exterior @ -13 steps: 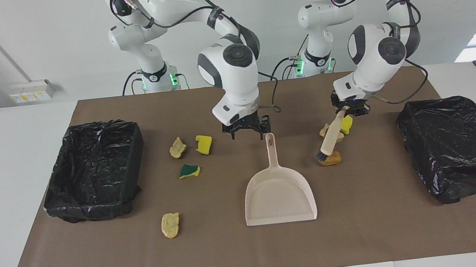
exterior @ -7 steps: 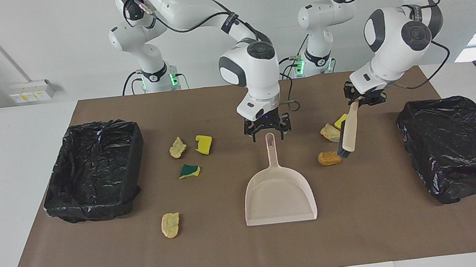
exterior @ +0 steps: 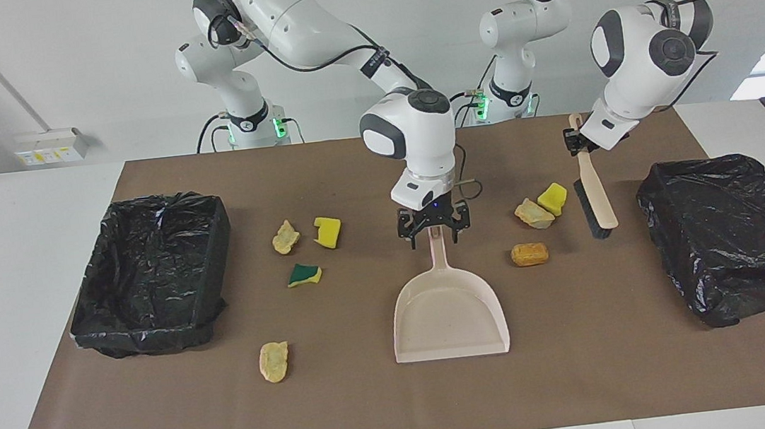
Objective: Sweep and dump trash in bin
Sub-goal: 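Sweep the sponge pieces with the left gripper into the held dustpan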
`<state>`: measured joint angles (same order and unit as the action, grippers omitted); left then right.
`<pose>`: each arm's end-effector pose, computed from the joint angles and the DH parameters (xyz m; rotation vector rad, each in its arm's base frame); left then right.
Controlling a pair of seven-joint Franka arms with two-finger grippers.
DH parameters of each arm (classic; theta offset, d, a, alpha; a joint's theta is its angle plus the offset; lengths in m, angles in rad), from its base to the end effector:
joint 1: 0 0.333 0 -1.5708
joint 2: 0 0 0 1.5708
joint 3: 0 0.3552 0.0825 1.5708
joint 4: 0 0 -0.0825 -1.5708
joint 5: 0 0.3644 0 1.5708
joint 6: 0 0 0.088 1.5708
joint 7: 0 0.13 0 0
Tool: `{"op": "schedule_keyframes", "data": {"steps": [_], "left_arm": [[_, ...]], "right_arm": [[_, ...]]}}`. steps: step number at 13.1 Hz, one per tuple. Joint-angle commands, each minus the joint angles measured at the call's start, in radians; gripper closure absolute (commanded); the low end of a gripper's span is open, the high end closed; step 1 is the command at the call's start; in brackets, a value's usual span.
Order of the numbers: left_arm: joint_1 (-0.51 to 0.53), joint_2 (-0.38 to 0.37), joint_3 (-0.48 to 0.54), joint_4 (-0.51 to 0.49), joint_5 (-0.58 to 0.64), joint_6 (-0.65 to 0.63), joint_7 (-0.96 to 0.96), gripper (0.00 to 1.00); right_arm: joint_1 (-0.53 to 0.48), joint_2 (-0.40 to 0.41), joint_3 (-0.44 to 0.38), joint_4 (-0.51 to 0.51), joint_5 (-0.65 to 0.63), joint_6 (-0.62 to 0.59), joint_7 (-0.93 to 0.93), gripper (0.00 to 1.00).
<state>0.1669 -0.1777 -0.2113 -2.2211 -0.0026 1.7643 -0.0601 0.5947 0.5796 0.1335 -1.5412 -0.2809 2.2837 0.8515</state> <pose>0.4291 -0.0224 0.4538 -3.0624 -0.0384 0.4330 0.5606 0.4616 0.3543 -3.1103 -0.0233 -0.3602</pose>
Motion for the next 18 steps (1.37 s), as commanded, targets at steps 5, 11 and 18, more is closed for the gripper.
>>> {"op": "schedule_keyframes", "data": {"steps": [5, 11, 18], "left_arm": [[0.04, -0.121, 0.0, -0.149, 0.015, 0.098, -0.18, 1.0], [0.037, -0.114, -0.002, -0.163, 0.015, 0.141, -0.233, 1.0], [0.037, -0.221, -0.002, -0.274, 0.015, 0.072, -0.325, 1.0]], "right_arm": [[0.025, -0.02, -0.002, 0.018, -0.027, -0.038, 0.047, 0.15], [0.022, -0.029, -0.005, 0.006, -0.032, -0.04, 0.044, 0.56], [-0.039, -0.099, 0.0, 0.0, -0.02, -0.098, -0.089, 1.0]]}}
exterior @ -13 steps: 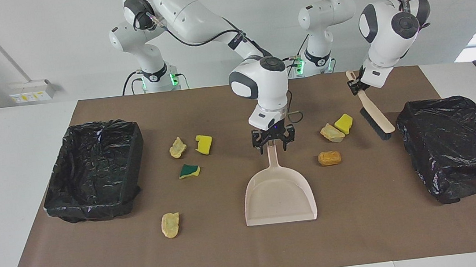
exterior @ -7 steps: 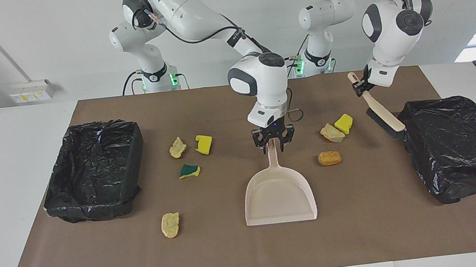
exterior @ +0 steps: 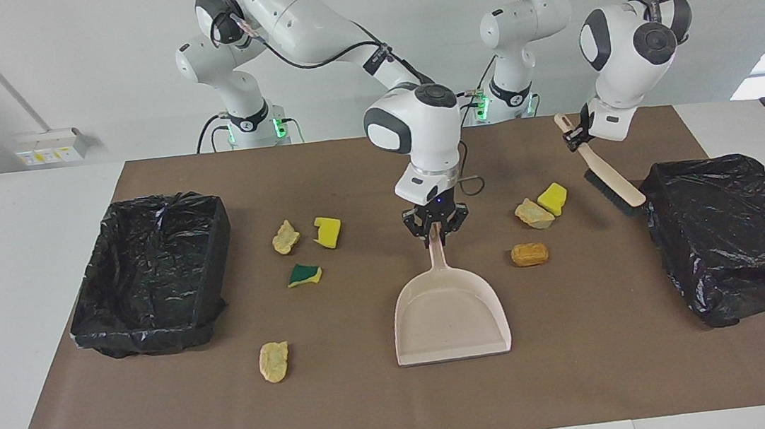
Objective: Sweep and dump trash in bin
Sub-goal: 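Sweep the sponge pieces with the left gripper into the held dustpan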
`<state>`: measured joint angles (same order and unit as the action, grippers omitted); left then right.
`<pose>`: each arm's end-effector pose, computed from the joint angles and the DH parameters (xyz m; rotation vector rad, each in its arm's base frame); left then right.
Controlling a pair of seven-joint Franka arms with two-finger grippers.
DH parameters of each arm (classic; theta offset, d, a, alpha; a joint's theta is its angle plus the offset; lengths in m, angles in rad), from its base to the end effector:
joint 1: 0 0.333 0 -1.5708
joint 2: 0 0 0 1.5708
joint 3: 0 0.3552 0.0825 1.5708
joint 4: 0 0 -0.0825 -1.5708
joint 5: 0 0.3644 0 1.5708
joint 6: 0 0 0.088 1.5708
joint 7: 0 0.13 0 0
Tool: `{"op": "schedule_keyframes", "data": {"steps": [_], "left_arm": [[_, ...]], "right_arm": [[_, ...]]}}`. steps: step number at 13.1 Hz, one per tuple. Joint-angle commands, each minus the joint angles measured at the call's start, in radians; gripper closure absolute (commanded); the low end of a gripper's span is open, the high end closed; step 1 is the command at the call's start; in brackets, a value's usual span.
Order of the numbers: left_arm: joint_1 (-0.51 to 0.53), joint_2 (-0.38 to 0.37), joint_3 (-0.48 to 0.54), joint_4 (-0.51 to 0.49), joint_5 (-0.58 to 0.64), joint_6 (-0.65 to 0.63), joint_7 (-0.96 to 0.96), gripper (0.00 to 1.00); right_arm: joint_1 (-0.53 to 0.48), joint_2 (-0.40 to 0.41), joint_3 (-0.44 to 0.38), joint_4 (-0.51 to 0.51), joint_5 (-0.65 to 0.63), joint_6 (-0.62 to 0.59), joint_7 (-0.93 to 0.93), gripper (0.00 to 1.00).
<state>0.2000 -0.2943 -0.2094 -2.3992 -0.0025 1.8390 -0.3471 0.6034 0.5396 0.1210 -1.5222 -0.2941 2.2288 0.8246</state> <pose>0.3829 -0.0064 0.4313 -2.9653 -0.5330 0.3908 0.5607 0.4563 0.3859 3.1026 0.0585 0.3956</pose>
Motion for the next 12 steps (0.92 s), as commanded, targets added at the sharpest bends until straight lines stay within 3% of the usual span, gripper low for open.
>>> {"op": "schedule_keyframes", "data": {"steps": [1, 2, 5, 7, 10, 12], "left_arm": [[0.001, -0.117, -0.004, -0.125, 0.015, -0.004, -0.056, 1.0], [-0.014, -0.112, -0.007, -0.144, 0.015, 0.009, -0.106, 1.0], [-0.068, -0.051, -0.011, -0.149, 0.013, 0.04, -0.262, 1.0], [-0.144, 0.003, -0.011, -0.138, 0.004, 0.095, -0.305, 1.0], [-0.182, 0.07, -0.015, -0.114, -0.017, 0.134, -0.291, 1.0], [-0.192, 0.13, -0.015, -0.039, -0.024, 0.134, -0.259, 1.0]], "right_arm": [[-0.075, -0.082, 0.014, -0.022, -0.005, -0.057, -0.115, 1.0], [-0.088, -0.107, 0.016, -0.029, 0.007, -0.064, -0.183, 1.0], [-0.192, -0.173, 0.014, -0.039, 0.218, -0.122, -0.489, 1.0], [-0.212, -0.178, 0.013, -0.038, 0.24, -0.158, -0.773, 1.0], [-0.261, -0.19, 0.013, -0.075, 0.239, -0.161, -0.924, 1.0], [-0.296, -0.194, 0.014, -0.088, 0.24, -0.195, -1.091, 1.0]]}}
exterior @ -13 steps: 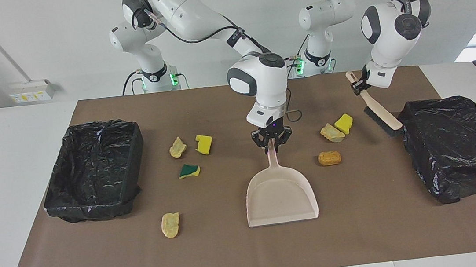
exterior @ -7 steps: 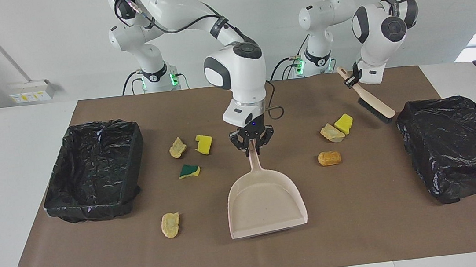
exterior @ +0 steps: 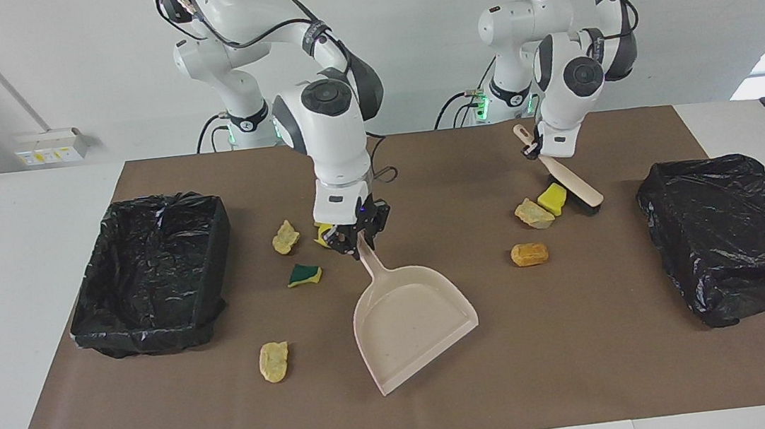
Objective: Sweep and dump trash in bin
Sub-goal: 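Sweep the sponge pieces with the left gripper into the held dustpan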
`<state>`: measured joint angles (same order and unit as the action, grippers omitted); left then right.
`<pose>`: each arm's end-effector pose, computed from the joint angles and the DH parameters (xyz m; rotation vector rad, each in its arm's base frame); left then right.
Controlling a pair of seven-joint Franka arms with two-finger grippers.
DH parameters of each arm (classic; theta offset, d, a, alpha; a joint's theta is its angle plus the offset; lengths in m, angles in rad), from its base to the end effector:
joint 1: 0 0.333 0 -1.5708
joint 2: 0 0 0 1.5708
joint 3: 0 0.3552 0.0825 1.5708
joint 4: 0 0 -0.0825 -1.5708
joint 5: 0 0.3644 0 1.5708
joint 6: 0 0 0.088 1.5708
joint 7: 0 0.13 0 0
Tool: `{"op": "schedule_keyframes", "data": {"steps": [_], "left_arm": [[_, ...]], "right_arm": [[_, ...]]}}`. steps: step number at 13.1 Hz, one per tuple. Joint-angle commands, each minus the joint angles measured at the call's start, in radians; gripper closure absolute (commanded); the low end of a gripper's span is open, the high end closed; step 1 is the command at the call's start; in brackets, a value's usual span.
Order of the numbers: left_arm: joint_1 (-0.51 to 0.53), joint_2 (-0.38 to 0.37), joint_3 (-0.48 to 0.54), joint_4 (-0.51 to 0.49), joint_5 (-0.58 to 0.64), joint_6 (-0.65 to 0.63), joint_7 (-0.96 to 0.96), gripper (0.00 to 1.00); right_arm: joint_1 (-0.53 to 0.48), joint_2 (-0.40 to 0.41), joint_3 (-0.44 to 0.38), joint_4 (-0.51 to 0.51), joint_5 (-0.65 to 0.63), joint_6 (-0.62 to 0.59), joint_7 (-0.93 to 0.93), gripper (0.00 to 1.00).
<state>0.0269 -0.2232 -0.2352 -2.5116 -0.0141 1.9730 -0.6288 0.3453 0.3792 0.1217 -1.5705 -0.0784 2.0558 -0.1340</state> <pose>0.3659 -0.0782 0.3670 -2.8761 -0.6463 0.4132 0.6132 0.2900 0.4559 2.9779 0.9584 0.1755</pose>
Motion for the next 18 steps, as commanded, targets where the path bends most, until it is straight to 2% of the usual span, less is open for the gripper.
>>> {"op": "schedule_keyframes", "data": {"steps": [1, 5, 7, 10, 12, 15, 18], "left_arm": [[-0.021, 0.083, 0.011, 0.106, -0.012, 0.0, 0.037, 1.0], [-0.021, 0.1, 0.011, 0.129, -0.037, -0.006, 0.193, 1.0], [-0.019, 0.099, 0.013, 0.128, -0.037, -0.01, 0.242, 1.0], [-0.019, 0.105, 0.014, 0.114, -0.037, 0.007, 0.25, 1.0], [-0.021, 0.11, 0.013, 0.115, -0.035, 0.012, 0.25, 1.0], [-0.025, 0.123, 0.01, 0.126, -0.033, 0.018, 0.29, 1.0], [-0.036, 0.166, 0.008, 0.18, -0.035, 0.073, 0.308, 1.0]], "right_arm": [[-0.045, -0.042, 0.013, -0.054, 0.025, -0.025, -0.201, 1.0], [-0.068, -0.066, 0.013, -0.108, 0.025, -0.036, -0.55, 1.0], [-0.071, -0.079, 0.013, -0.135, 0.025, -0.023, -0.643, 1.0], [-0.049, -0.054, 0.013, -0.149, 0.022, 0.038, -0.729, 1.0], [-0.025, -0.03, 0.013, -0.149, 0.022, 0.076, -0.863, 1.0], [-0.019, -0.011, 0.015, -0.148, 0.022, 0.102, -0.926, 1.0], [-0.023, -0.022, 0.016, -0.169, 0.037, 0.048, -1.054, 1.0]]}}
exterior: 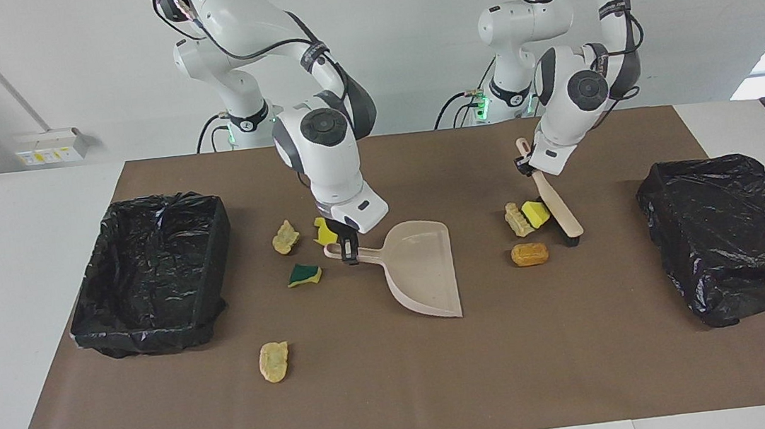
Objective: Sweep and dump trash in bin
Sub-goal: 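Sweep the sponge pieces with the left gripper into the held dustpan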
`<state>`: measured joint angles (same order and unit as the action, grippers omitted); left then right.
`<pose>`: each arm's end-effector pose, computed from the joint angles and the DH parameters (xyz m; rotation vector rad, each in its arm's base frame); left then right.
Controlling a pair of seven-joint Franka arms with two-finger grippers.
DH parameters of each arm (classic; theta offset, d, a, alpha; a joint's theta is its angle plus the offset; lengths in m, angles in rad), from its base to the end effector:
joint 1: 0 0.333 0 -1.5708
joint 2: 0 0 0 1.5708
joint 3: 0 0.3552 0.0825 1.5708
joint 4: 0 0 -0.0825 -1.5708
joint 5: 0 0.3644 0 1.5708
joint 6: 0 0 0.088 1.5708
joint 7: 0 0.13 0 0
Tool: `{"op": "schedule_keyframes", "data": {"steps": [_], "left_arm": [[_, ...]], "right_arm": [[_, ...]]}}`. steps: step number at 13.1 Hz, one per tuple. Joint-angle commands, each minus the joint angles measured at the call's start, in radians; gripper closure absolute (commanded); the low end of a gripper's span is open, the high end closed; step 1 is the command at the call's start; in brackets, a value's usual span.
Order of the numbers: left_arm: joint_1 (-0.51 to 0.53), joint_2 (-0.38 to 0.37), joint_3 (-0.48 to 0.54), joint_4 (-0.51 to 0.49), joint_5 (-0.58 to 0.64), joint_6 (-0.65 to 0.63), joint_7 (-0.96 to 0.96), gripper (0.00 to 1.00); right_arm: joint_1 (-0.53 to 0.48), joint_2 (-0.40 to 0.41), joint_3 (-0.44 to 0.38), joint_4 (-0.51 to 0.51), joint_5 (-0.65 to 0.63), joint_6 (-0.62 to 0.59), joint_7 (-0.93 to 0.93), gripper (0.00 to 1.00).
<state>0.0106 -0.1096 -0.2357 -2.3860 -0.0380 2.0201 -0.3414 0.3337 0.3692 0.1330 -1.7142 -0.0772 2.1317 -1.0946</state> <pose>0.4149 -0.0985 0.3722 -3.0440 -0.2164 0.3844 0.5932 0.2831 0.4039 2.1751 2.2185 0.0680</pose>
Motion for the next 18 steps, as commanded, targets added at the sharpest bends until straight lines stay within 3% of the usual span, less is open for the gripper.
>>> {"op": "schedule_keyframes", "data": {"steps": [1, 6, 10, 13, 18], "left_arm": [[-0.02, 0.067, 0.009, 0.074, -0.011, 0.023, 0.031, 1.0], [-0.064, 0.177, -0.017, 0.177, -0.013, 0.031, 0.041, 1.0], [-0.115, 0.196, -0.054, 0.197, -0.029, 0.032, 0.041, 1.0], [-0.121, 0.197, -0.143, 0.202, -0.089, 0.057, 0.039, 1.0], [-0.129, 0.228, -0.244, 0.298, -0.1, 0.034, -0.034, 1.0]], "right_arm": [[-0.005, -0.015, 0.005, -0.027, 0.065, -0.035, -0.109, 1.0], [-0.001, -0.013, 0.005, -0.047, 0.106, -0.016, -0.102, 1.0], [-0.001, -0.012, 0.005, -0.051, 0.125, -0.007, -0.102, 1.0], [-0.002, -0.01, 0.005, -0.051, 0.126, -0.006, -0.105, 1.0], [-0.022, -0.01, 0.005, -0.056, 0.126, -0.013, -0.143, 1.0]]}}
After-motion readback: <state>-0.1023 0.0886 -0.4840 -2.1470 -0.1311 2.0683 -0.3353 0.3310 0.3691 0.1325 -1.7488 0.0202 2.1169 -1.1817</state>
